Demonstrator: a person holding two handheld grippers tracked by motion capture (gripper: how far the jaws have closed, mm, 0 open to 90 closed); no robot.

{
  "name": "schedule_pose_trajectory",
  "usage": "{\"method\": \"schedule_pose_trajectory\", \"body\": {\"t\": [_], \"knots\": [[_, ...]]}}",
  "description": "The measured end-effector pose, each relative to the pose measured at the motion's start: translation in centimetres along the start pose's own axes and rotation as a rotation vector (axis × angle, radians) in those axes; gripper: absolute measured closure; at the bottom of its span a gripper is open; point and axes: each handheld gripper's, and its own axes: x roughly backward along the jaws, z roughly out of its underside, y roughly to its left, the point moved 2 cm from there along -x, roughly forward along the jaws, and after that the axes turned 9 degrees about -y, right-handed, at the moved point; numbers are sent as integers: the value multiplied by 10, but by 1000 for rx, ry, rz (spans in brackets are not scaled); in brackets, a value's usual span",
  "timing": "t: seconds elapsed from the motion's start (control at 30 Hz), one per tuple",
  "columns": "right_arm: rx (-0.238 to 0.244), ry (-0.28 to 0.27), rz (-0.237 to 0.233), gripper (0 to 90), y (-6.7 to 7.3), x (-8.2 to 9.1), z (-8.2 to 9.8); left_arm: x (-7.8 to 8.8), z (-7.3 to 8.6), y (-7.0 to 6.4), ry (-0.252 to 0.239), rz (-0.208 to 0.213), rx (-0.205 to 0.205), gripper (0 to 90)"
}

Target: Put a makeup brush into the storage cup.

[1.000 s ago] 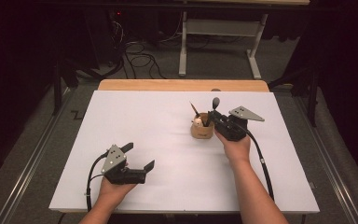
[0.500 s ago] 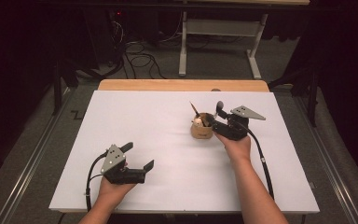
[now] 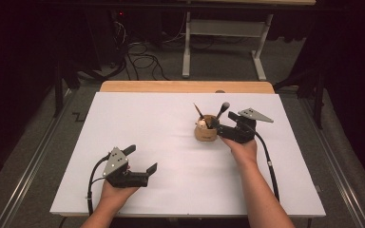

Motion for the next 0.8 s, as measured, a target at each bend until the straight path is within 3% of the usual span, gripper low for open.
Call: {"method": "schedule_pose_trajectory", "body": {"t": [0.27, 0.8], "knots": [[21, 8, -2, 140, 1, 2, -1, 0, 0, 0, 0, 1, 1, 11], [34, 22, -10, 10, 5, 8, -3, 0, 0, 0, 6, 4, 1, 11]]}}
